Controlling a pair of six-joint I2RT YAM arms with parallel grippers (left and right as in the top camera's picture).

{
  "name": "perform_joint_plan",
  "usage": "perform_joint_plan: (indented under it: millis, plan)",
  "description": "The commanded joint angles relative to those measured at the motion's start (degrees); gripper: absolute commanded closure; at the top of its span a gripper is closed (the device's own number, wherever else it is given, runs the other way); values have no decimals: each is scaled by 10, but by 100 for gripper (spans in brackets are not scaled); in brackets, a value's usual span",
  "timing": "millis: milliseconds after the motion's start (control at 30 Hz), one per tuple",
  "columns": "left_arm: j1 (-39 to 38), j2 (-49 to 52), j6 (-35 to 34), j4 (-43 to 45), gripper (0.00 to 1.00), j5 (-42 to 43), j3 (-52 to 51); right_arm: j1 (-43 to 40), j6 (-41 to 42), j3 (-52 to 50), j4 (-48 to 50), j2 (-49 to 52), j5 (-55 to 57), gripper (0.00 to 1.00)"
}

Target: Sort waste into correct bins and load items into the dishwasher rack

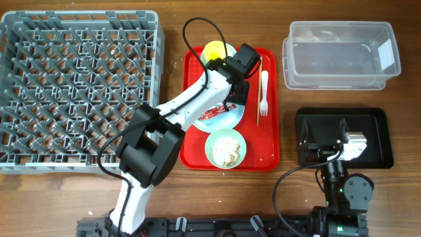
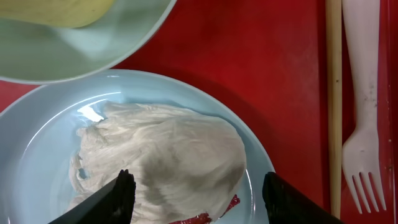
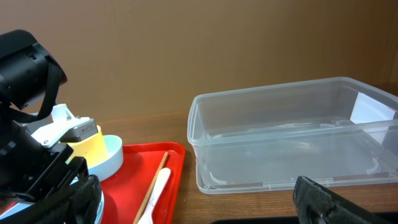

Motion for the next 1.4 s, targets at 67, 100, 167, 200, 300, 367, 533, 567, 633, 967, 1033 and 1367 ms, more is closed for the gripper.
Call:
perform_joint_plan:
  millis: [67,100,167,200,300,367,533,567,633,967,1033,1367]
  plan:
    - [0,18,3,4,36,-12,7,-1,-5,-1,2,-5,7,0]
    - [0,18,3,4,36,-12,7,-1,-5,-1,2,-5,7,0]
    - [0,18,3,4,38,-12,7,-1,-5,-1,2,-5,7,0]
    - [2,18,3,3,40,-12,7,-1,-5,-1,2,-5,7,0]
    - [10,18,3,-1,44,-12,7,-1,-5,-1,2,-5,7,0]
    - [12,18,2,-1,44,-11,7,-1,-5,-1,2,-5,7,0]
    - [13,18,1,-7,44,-11,7,-1,-5,-1,2,-5,7,1]
    - [13,18,1,-7,44,-11,7,-1,-5,-1,2,-5,7,0]
    - [13,11,1,-15,43,-9,8,-1,-5,-1,2,-5,7,0]
    - [32,-187,-4,-46,32,21,8,-1,-6,-1,2,-5,7,0]
    - [57,-233,-19,-70,31,19,8,-1,-5,-1,2,-5,7,1]
    - [458,-332,-139,-260,0,48,8,-1,-5,-1,2,-5,7,0]
